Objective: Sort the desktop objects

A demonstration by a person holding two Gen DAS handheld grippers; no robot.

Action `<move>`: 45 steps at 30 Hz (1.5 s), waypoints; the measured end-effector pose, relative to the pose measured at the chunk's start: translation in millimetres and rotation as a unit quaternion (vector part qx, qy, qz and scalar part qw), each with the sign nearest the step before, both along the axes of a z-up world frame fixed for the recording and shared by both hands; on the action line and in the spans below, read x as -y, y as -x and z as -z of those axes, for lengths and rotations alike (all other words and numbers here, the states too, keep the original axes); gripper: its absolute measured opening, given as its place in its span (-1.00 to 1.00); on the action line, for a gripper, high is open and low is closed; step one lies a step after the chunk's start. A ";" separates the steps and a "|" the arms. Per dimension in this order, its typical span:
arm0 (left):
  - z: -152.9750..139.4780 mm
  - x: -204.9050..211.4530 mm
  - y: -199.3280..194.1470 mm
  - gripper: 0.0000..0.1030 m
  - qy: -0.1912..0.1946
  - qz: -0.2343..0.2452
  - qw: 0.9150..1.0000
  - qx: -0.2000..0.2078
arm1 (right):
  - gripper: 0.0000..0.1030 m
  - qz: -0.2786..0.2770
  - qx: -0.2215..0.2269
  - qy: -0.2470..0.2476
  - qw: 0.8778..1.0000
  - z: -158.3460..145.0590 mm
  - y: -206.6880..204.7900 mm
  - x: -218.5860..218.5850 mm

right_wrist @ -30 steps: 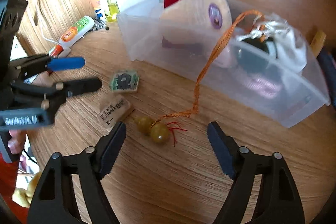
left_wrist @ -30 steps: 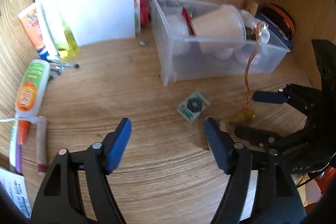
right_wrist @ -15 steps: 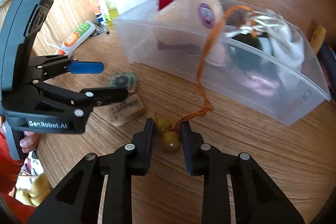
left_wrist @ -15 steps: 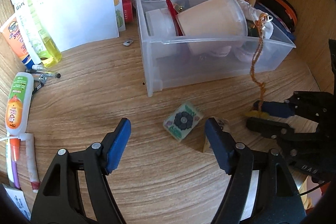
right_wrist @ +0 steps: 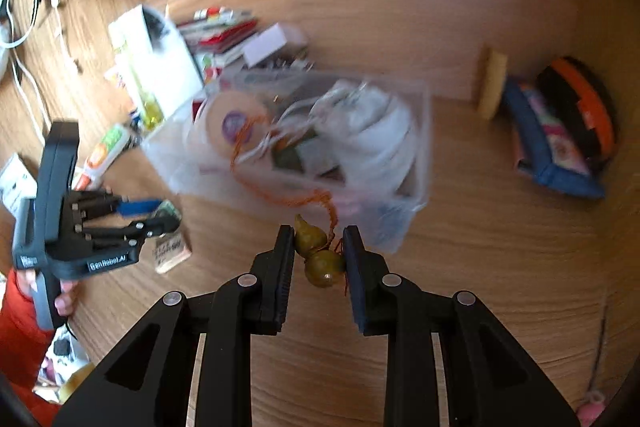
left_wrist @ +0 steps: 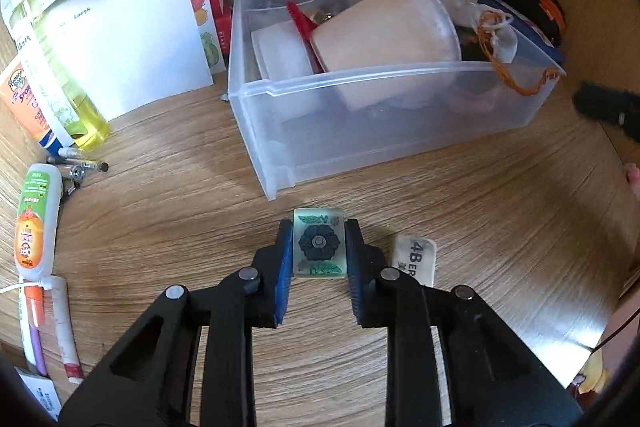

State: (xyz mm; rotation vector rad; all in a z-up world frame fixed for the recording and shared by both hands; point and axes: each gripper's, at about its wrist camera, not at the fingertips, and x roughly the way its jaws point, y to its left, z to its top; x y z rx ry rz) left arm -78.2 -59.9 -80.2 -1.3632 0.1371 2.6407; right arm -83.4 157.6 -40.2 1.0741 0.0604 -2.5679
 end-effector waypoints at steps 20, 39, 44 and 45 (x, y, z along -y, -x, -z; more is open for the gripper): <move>-69.9 16.3 -14.1 -0.54 -0.047 -0.030 0.995 -0.086 | -0.55 0.025 -0.025 -0.033 0.999 -6.3 50.8 9.9; -84.9 19.7 38.7 -0.54 -0.081 -0.011 0.994 -0.068 | 0.26 -0.125 -0.054 -0.037 0.990 -21.0 -11.5 75.4; -75.8 23.8 52.1 -0.54 -0.091 -0.005 0.995 -0.046 | 0.26 -0.200 -0.008 -0.061 0.978 12.9 -15.3 118.3; -73.8 23.7 53.9 -0.54 -0.090 -0.003 0.995 -0.043 | 0.26 -0.211 0.001 -0.066 0.975 20.0 -14.2 126.2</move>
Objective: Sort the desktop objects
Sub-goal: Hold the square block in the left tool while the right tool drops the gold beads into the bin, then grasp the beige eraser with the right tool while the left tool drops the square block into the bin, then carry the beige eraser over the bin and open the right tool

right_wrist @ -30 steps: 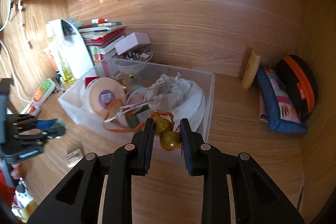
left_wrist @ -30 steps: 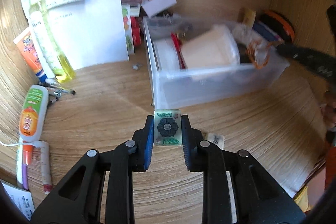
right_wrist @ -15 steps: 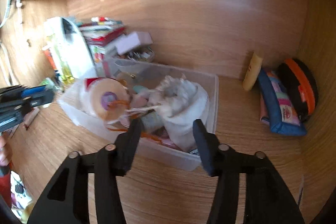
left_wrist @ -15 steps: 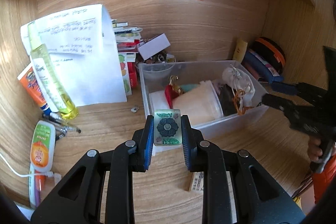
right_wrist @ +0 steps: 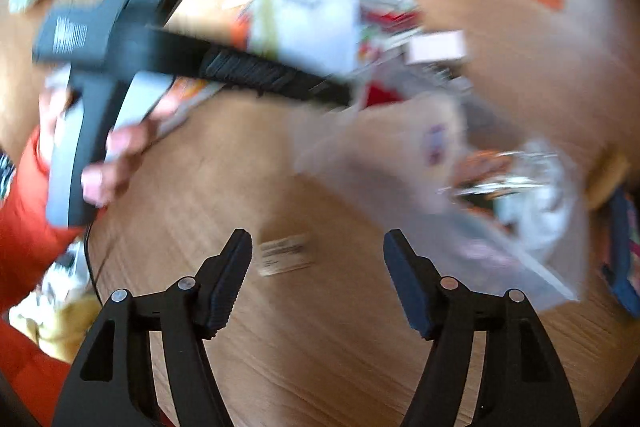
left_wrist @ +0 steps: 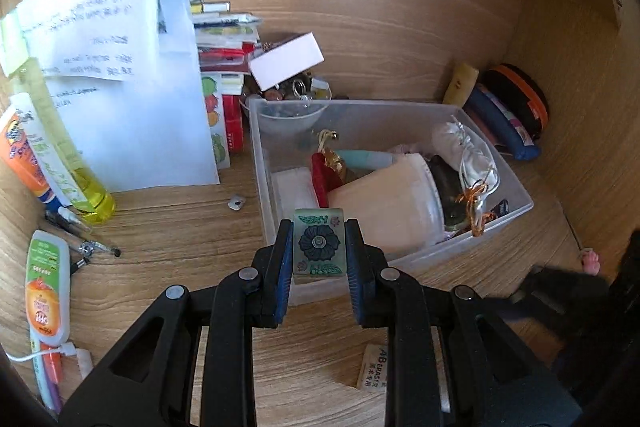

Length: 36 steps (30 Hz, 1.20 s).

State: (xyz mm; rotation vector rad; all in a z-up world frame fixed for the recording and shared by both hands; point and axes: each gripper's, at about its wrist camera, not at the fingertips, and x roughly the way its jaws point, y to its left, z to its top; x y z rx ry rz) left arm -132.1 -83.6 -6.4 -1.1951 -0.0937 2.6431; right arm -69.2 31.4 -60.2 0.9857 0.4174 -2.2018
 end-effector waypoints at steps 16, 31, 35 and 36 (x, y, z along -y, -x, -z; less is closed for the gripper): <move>12.2 -7.2 8.3 -0.54 0.028 0.008 0.999 -0.022 | -0.27 -0.015 0.037 -0.038 0.998 41.3 10.1 31.4; 11.2 -17.4 10.8 -0.22 0.066 0.015 0.997 -0.033 | -0.27 0.102 -0.062 0.032 0.992 -32.3 16.7 -30.8; 4.9 -19.0 8.6 0.06 0.063 0.018 0.997 -0.045 | -0.27 0.119 -0.062 0.040 0.990 -44.5 37.6 -30.3; 3.4 -19.4 7.6 0.21 0.064 0.015 0.997 -0.050 | -0.27 0.121 -0.059 0.042 0.990 -44.0 43.7 -30.3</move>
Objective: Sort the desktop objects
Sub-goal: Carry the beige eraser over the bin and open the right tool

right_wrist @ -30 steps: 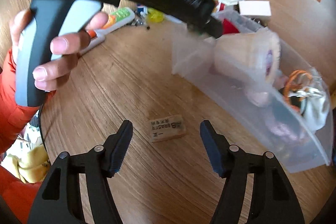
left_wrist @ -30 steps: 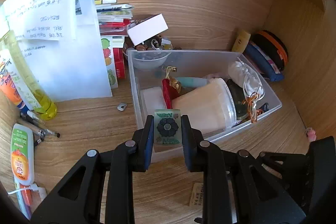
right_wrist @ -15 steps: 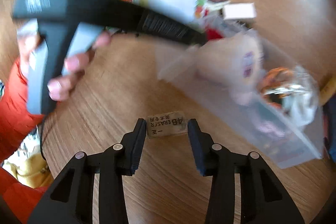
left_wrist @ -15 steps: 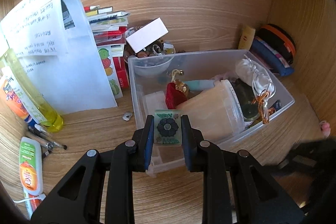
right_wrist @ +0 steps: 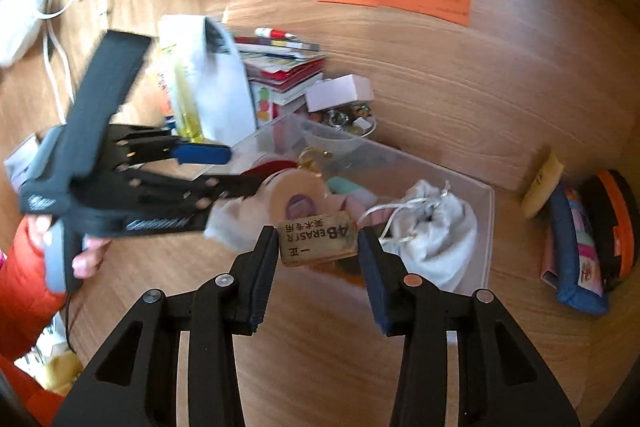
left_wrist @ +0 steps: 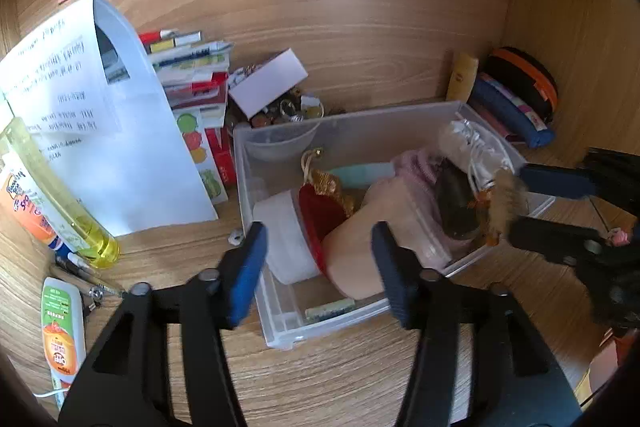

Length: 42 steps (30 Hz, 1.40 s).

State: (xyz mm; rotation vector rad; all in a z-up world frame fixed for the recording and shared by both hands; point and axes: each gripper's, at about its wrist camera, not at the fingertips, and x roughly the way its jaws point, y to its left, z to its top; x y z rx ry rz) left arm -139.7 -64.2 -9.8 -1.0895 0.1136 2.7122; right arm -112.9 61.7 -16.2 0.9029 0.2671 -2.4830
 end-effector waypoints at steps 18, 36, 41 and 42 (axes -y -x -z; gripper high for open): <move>-2.8 15.3 3.3 0.41 -0.018 -0.030 0.999 -0.009 | -0.24 -0.005 0.017 -0.038 0.999 23.5 30.6 18.0; -24.2 1.4 -41.6 0.71 -0.008 -0.042 0.998 -0.050 | 0.60 0.025 -0.019 -0.041 0.999 -1.7 -10.6 2.1; -29.1 -7.1 -55.2 0.78 0.005 -0.048 0.997 -0.064 | 0.63 0.048 -0.022 -0.044 0.998 -5.1 -19.3 -9.2; -29.4 -8.9 -58.0 0.81 0.008 -0.050 0.997 -0.066 | 0.63 0.052 -0.021 -0.042 0.998 -5.4 -20.8 -11.7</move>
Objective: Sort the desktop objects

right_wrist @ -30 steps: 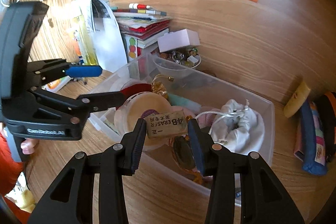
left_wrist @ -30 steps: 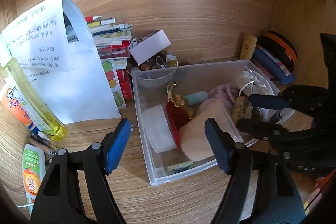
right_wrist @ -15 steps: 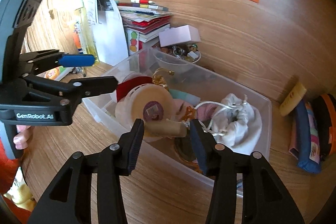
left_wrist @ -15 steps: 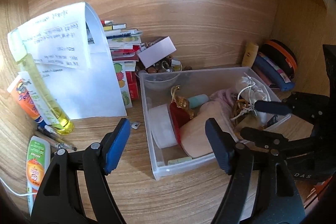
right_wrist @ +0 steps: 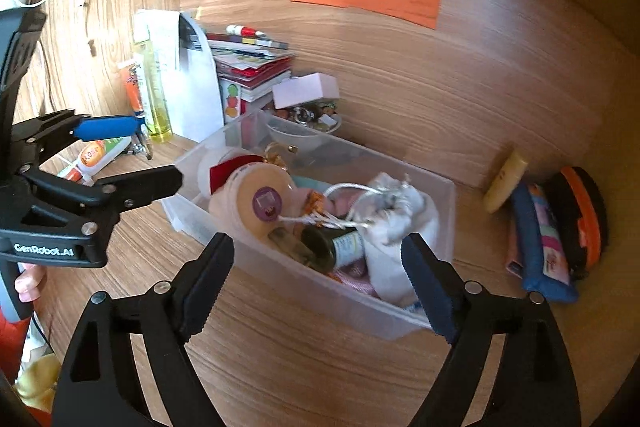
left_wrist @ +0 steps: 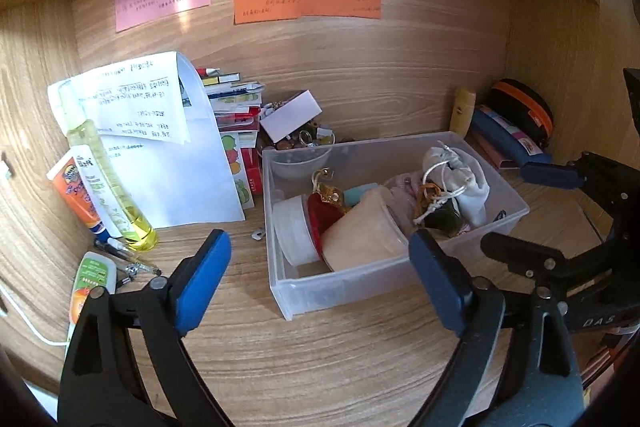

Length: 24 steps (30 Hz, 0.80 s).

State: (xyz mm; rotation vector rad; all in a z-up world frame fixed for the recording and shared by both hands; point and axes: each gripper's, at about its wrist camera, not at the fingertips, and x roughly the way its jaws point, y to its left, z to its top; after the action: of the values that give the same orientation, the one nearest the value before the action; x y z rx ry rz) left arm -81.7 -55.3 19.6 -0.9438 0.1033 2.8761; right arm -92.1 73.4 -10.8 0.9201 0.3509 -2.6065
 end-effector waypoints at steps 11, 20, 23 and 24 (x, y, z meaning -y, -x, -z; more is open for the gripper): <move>2.4 -14.4 -18.1 0.82 0.004 -0.023 1.000 -0.016 | 0.65 0.022 -0.010 0.015 1.000 -6.3 -21.7 -23.8; 6.8 -20.5 -20.4 0.82 -0.003 -0.035 0.999 -0.015 | 0.68 0.034 -0.016 0.026 0.999 -1.0 -34.7 -34.0; 8.3 -23.9 -20.4 0.82 0.003 -0.036 0.999 -0.014 | 0.68 0.034 -0.013 0.030 0.999 0.2 -34.5 -35.8; 8.6 -24.4 -20.3 0.82 0.004 -0.036 0.999 -0.014 | 0.68 0.034 -0.011 0.031 0.999 0.4 -33.8 -36.5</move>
State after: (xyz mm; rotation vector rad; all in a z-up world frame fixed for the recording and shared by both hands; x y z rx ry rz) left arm -61.4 -30.8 11.1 -0.9271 0.0861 2.9573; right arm -58.3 109.9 -11.2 0.8978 0.2473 -2.6755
